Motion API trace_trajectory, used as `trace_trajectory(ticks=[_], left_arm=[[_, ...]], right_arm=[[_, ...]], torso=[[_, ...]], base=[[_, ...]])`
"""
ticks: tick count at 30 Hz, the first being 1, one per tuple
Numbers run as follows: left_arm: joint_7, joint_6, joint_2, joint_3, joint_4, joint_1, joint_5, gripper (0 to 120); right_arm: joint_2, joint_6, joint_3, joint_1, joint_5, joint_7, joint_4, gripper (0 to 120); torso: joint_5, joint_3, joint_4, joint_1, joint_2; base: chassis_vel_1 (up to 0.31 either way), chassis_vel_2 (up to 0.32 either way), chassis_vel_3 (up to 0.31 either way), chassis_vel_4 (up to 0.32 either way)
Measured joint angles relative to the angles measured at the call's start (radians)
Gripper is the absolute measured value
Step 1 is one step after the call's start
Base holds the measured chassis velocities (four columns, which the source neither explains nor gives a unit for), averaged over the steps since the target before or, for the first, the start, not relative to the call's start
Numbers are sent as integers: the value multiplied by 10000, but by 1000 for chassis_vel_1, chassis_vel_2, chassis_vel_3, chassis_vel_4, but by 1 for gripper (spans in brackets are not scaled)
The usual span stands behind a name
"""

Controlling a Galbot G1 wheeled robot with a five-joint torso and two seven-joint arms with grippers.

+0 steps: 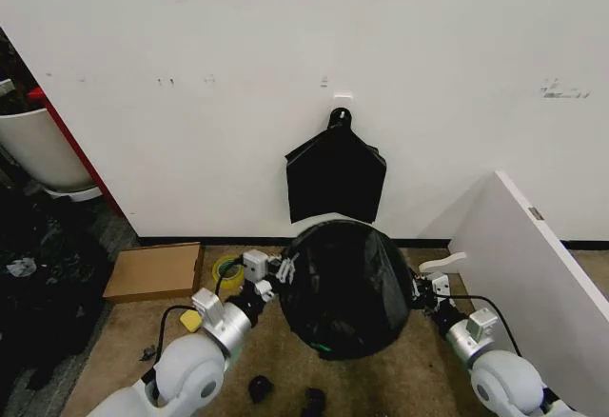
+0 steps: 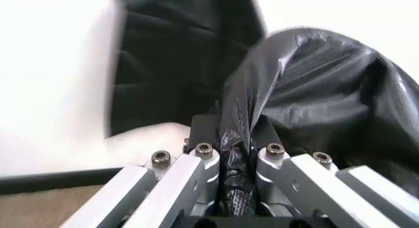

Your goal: Place the garbage bag over the trash bin.

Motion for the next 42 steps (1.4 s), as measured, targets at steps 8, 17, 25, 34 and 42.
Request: trace_trajectory(ticks=[8,17,25,34,42], left_arm=[[-1518,687,-355,-274,53,-152,-1001,4],[-2326,963,-631,-257,328,-167,-567,4],[-2304,825,-1100,487,601,-100,1347,4],[-2111,511,-1424,2724,1260,-1064,3636,4],[-2223,614,-1821,3776,1600,-1518,4125,4]], right_arm=[[254,63,266,-329,636,580,355,33],[435,-1700,1214,-835,1945,2788,2070,67],[236,-4438,440,-1043,2782,4607,5629,54],[626,-6556,-1061,-56,4301,5984,5831,14],[1179,-6702,-1882,955,4456,7061,4522,0]], torso=[[2,-1,-5,0,0],[2,0,-8,0,0],[0,-1,-3,0,1],[3,0,-5,0,0],[2,0,-7,0,0]], base=[[0,0,0,0],[0,0,0,0],[0,0,0,0],[0,0,0,0],[0,0,0,0]])
